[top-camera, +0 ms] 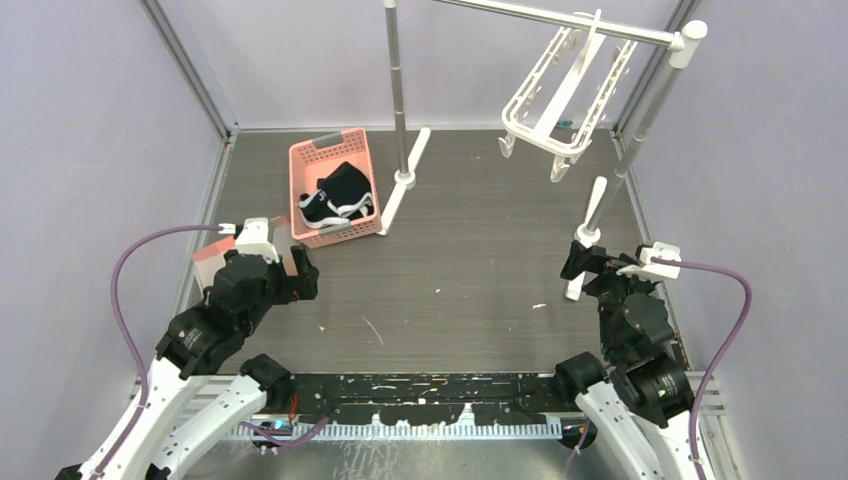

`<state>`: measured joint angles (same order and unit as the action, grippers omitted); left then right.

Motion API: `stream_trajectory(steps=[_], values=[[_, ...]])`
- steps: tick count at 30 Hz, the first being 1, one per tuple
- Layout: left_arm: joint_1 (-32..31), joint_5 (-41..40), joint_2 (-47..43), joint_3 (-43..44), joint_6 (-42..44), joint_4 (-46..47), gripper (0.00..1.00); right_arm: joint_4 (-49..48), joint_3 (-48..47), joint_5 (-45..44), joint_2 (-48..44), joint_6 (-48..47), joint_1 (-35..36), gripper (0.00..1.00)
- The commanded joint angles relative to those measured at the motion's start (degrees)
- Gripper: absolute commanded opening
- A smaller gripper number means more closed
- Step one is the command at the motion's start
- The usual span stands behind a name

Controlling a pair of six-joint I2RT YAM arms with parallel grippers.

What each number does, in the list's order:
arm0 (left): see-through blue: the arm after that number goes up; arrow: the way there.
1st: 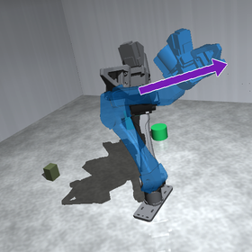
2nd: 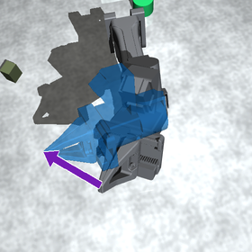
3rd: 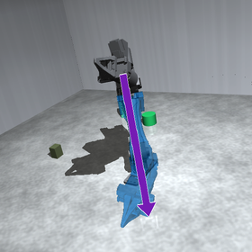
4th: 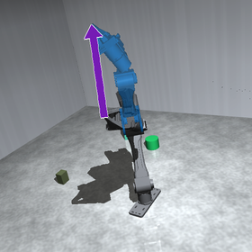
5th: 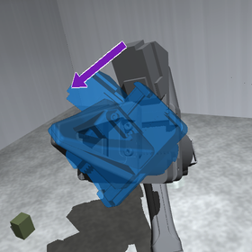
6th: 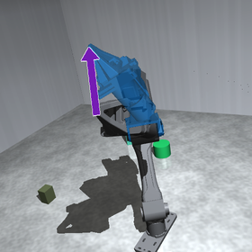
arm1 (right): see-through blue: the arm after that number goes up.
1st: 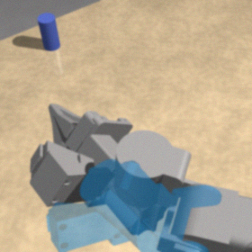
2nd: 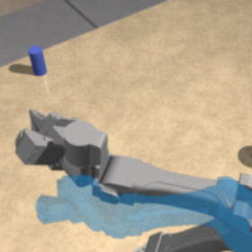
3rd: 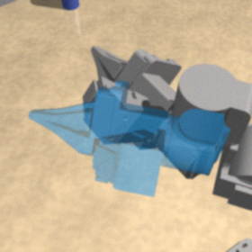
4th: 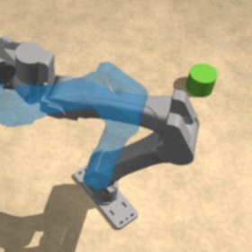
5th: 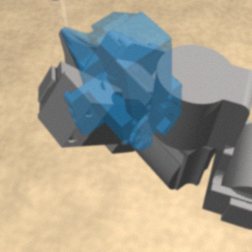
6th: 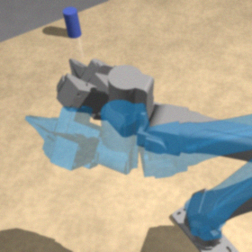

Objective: Clip the underwear to the hanger

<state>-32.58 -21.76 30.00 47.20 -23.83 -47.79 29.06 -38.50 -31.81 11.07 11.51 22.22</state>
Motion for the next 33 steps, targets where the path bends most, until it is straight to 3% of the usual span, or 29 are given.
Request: stream_trajectory(steps=[1, 15, 21, 27, 33], values=[[0.57, -0.3, 1.54, 3.64, -2.65, -4.15, 0.98, 2.81, -3.86, 0.52, 2.06, 4.55, -1.13, 0.99], [0.9, 1.3, 8.17, 6.31, -2.76, -4.67, 0.98, 11.29, -11.77, 2.95, 13.8, 14.72, -1.98, 1.0], [1.03, 1.01, 13.9, 8.35, -2.91, -0.6, 1.0, 12.74, -13.2, 5.0, 16.58, 18.06, -2.01, 1.0], [4.86, 3.02, 25.23, 12.66, -1.05, 8.46, 0.91, 12.87, -13.56, 8.14, 18.75, 18.82, -2.04, 1.0], [18.71, 19.16, 38.91, 17.63, -2.95, 13.8, 0.7, 12.55, -12.92, 11.07, 19.95, 18.24, -2.03, 1.0]])
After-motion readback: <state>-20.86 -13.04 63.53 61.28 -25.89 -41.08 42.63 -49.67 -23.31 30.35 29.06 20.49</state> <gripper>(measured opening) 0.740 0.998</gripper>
